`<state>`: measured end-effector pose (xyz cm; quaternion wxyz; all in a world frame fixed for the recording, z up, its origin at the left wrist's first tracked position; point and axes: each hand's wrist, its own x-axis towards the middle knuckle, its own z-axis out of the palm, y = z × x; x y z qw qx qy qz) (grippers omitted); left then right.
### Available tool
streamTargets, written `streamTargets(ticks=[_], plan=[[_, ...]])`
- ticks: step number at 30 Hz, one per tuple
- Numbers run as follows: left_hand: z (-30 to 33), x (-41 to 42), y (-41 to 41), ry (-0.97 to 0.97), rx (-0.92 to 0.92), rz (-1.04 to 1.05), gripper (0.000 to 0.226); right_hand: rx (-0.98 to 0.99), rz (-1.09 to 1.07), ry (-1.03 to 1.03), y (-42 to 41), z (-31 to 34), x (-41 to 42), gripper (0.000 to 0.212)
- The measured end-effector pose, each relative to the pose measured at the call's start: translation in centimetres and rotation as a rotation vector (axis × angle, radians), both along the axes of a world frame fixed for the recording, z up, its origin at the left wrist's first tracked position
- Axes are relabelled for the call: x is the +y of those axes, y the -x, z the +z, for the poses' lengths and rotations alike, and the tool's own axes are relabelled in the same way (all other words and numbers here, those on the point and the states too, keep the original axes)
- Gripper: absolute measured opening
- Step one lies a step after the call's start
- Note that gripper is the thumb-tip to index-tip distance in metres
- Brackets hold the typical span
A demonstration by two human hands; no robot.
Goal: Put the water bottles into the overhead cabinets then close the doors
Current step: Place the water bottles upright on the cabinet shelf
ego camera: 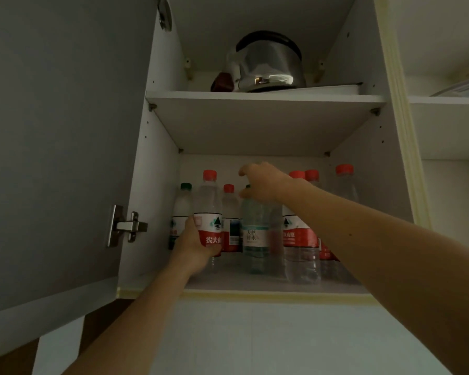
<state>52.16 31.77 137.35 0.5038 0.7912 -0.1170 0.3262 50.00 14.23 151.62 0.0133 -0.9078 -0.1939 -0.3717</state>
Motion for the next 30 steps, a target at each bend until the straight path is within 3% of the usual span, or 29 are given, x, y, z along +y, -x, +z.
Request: streamTargets(ticks=[6, 10, 14, 20, 25, 30], plan=[[0.0, 0.4, -0.5, 0.013, 0.002, 0.045, 0.083, 0.072, -0.102, 0.014, -2.2, 1.2, 1.1, 0.059], [0.2, 0.7, -0.2, 0.037, 0.018, 0.097, 0.084, 0.099, 0.110, -0.179, -1.2, 2.0, 2.3, 0.052], [0.3, 1.8, 0.3, -0.012, 0.079, 0.114, 0.072, 0.048, 0.191, -0.307, -0.6, 1.9, 3.5, 0.040], [0.9, 3.8, 1.1, -0.128, 0.125, 0.212, 0.069, 0.094, 0.404, -0.518, -1.6, 0.8, 4.5, 0.040], [0.2, 4.3, 1.7, -0.124, 0.120, 0.280, 0.080, 0.113, 0.489, -0.548, -1.6, -0.5, 6.5, 0.051], [-0.2, 4.3, 2.4, -0.200, 0.147, 0.353, 0.080, 0.365, 0.617, -0.638, -2.0, -3.6, 6.1, 0.096]])
